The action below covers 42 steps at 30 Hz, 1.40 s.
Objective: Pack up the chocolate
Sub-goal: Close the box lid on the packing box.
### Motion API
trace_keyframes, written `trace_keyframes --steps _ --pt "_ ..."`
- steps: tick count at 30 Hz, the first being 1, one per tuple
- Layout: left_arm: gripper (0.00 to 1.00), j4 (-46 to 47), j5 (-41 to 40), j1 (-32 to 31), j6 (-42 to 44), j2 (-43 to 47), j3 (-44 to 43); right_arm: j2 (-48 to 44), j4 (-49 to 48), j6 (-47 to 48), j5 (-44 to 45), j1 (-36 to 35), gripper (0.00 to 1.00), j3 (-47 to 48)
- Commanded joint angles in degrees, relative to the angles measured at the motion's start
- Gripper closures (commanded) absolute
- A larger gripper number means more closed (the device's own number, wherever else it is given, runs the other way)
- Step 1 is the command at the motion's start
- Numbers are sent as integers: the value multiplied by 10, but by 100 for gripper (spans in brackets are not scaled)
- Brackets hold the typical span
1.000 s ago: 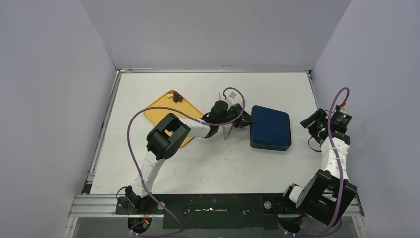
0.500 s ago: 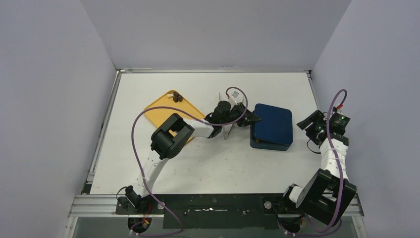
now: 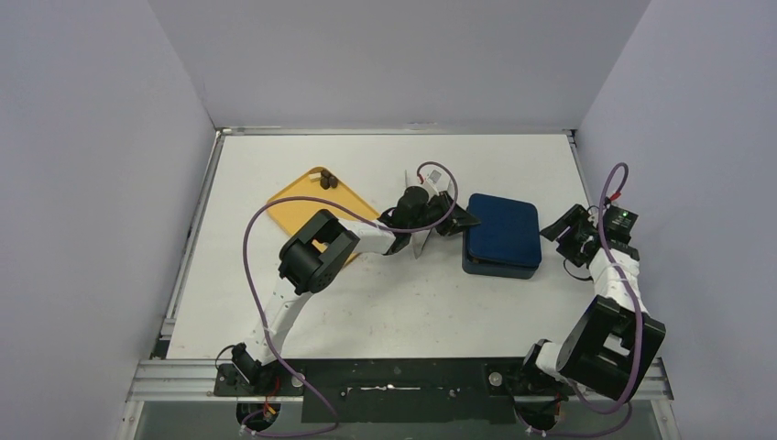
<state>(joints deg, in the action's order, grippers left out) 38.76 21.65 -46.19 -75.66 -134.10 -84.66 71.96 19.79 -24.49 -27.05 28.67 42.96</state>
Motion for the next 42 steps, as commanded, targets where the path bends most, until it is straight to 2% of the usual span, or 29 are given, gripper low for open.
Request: trace_keyframes --steps 1,11,14,18,20,24,31,37,42 --pt "98 -27 10 -4 41 -5 -32 5 -30 9 -8 -12 40 6" --pt "96 -70 2 -7 71 7 -30 35 -41 18 -16 -32 53 5" --pt "89 -83 -10 -6 84 20 -18 42 -38 26 -14 -40 56 7" --pt "87 -100 -5 -3 95 22 -26 53 -42 28 -15 -42 59 6" --pt "81 -113 -1 1 100 23 -35 56 -44 27 -17 -44 60 6" --pt "69 -162 1 9 132 31 -63 59 -51 24 -25 -45 63 7" --pt "60 -267 -38 11 201 70 -85 68 -62 19 -32 -46 69 8" --pt "58 -345 -85 12 245 103 -78 73 -44 37 -24 -46 70 24" --pt "53 -371 -115 13 276 121 -75 70 -28 44 -10 -47 63 38"
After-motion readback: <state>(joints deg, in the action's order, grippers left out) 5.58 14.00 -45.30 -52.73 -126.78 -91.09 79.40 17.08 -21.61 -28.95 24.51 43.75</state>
